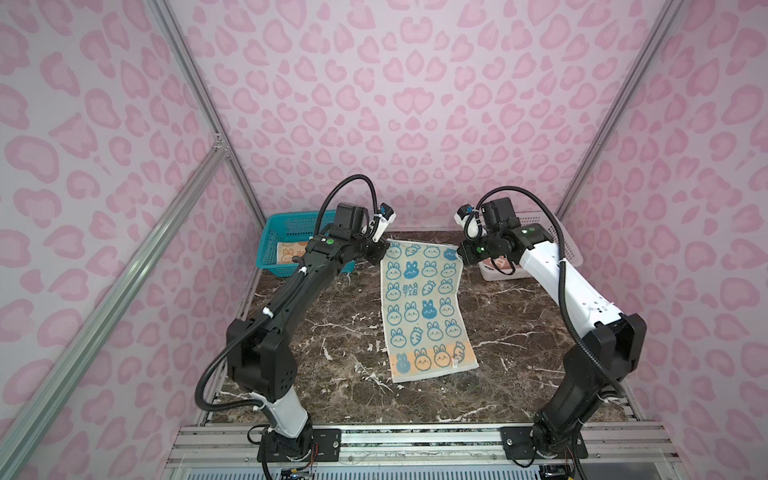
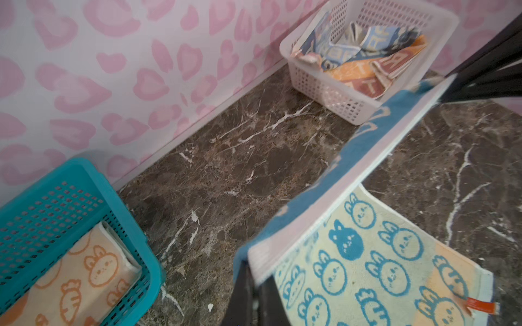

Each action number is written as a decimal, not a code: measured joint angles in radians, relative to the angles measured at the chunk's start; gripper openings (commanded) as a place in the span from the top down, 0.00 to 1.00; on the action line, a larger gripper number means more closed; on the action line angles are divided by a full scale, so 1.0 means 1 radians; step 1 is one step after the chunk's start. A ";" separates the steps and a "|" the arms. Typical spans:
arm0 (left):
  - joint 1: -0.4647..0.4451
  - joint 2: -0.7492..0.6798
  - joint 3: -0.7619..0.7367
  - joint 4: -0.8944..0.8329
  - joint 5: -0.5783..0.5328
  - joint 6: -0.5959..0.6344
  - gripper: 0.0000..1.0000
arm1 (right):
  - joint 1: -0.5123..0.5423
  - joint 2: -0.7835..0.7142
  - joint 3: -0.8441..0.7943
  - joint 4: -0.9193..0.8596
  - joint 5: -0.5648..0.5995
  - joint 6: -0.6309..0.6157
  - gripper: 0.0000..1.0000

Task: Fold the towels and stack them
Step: 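Lay the blue towel flat on the table, drawing both grippers toward the robot, then lift the far edge with both grippers and fold it toward the robot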

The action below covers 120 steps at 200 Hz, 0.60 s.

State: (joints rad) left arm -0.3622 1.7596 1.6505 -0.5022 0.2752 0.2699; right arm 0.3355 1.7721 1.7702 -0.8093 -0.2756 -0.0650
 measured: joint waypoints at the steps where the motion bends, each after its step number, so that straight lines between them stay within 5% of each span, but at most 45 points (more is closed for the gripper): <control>1: 0.001 0.003 0.001 0.000 0.000 0.000 0.96 | 0.000 0.002 0.001 0.000 0.000 0.000 1.00; 55: 0.022 0.058 -0.014 0.023 0.082 -0.002 0.96 | 0.000 0.001 -0.116 0.065 0.040 -0.047 1.00; 120: 0.002 -0.048 -0.253 0.027 0.166 -0.053 0.96 | 0.006 -0.143 -0.408 0.149 0.021 -0.059 1.00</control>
State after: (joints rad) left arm -0.3607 1.7119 1.3975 -0.4755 0.4408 0.2165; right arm 0.3420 1.6287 1.3624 -0.6605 -0.2546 -0.1242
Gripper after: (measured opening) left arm 0.066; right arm 0.049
